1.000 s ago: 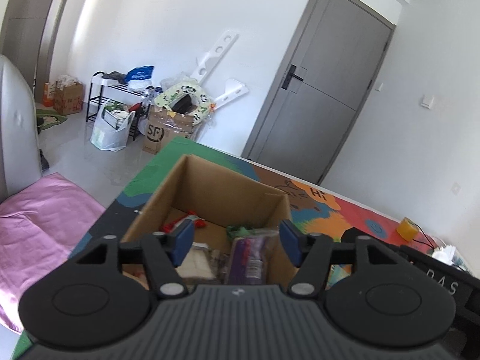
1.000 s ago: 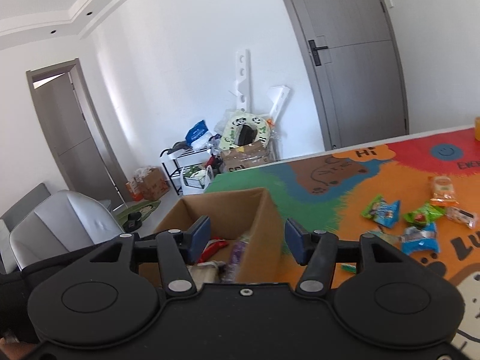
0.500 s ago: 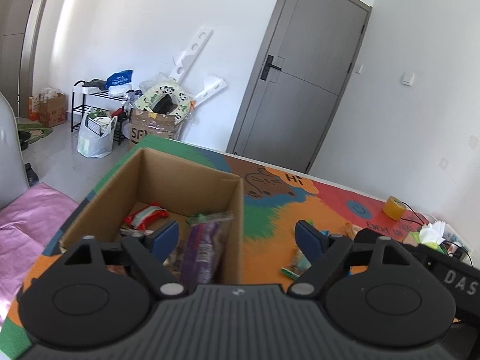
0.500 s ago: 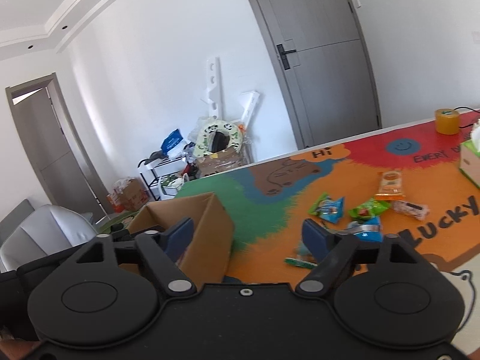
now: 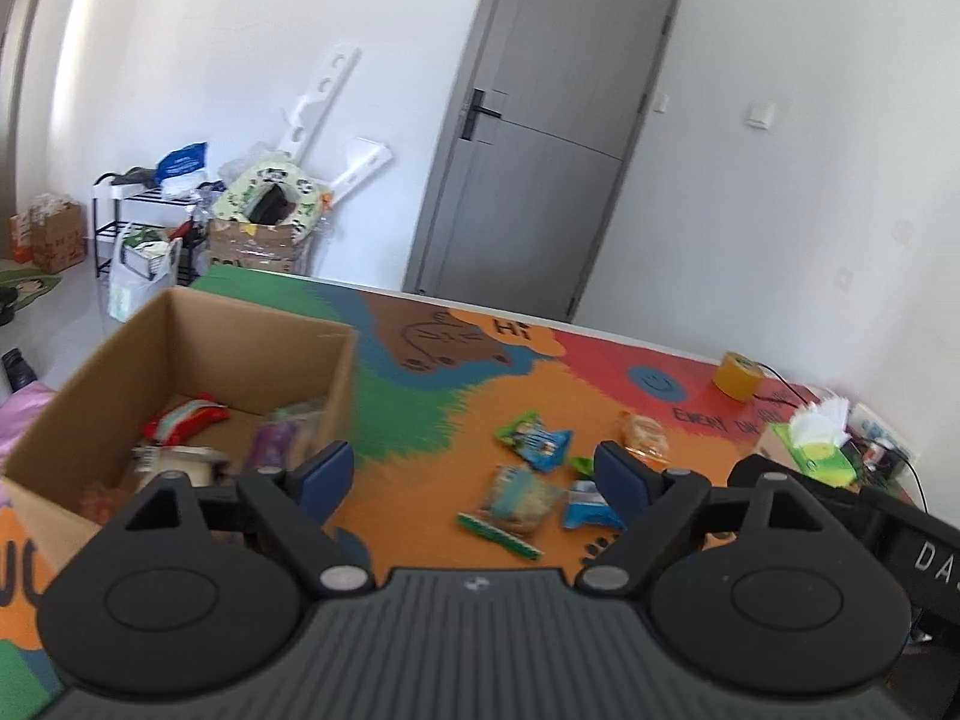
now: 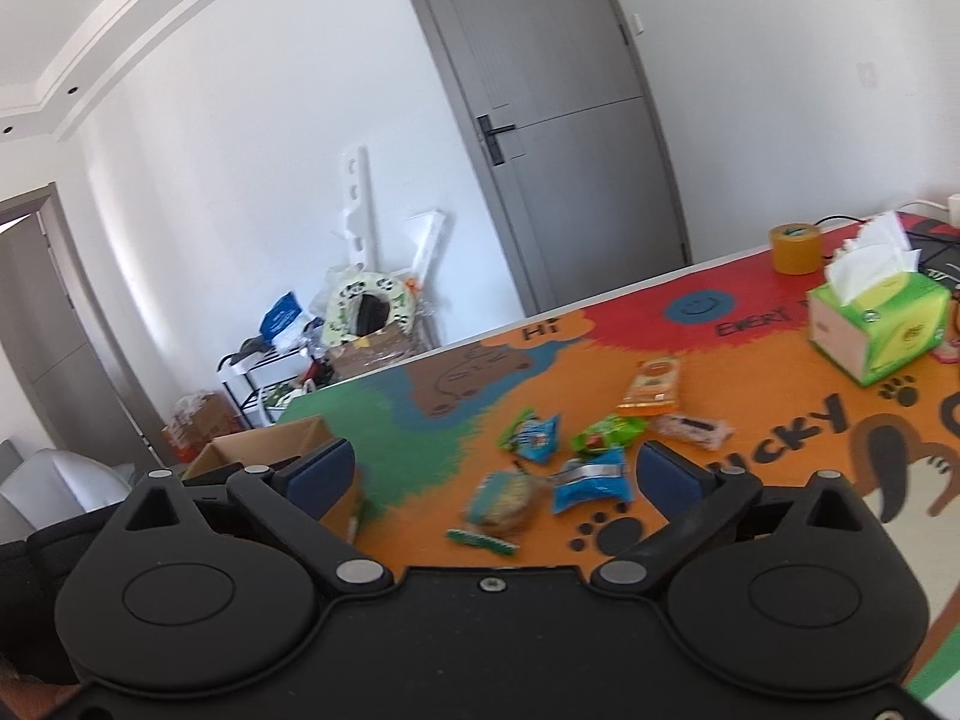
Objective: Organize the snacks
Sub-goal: 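Move both tools back from the box to the snack pile, then grasp the teal-banded bread pack with the left gripper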
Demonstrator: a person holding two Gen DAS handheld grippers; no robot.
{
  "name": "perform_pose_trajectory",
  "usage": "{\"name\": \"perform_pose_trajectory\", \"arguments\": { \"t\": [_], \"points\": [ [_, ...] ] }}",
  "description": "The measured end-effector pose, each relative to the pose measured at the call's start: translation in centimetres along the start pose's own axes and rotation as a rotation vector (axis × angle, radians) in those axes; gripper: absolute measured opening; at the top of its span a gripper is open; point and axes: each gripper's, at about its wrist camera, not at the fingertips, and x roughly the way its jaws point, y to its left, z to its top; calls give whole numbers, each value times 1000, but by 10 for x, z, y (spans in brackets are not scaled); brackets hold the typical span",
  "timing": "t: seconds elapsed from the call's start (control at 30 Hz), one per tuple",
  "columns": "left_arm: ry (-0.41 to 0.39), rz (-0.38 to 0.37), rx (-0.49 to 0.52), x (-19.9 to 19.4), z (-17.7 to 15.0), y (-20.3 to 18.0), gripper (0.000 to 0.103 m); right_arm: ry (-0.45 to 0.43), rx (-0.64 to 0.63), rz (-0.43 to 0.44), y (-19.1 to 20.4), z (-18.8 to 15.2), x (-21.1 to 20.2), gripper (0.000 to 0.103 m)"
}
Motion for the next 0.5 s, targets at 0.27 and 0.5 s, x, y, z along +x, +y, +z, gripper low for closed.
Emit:
{"name": "perform_pose_trajectory", "arguments": {
  "t": [0.27, 0.5],
  "points": [
    [45, -44, 71, 24, -9, -38, 86, 5, 24, -43, -34, 4, -4, 102],
    [70, -60, 67, 45, -17, -52, 86, 1, 36, -106, -59, 3, 1, 102]
  ]
}}
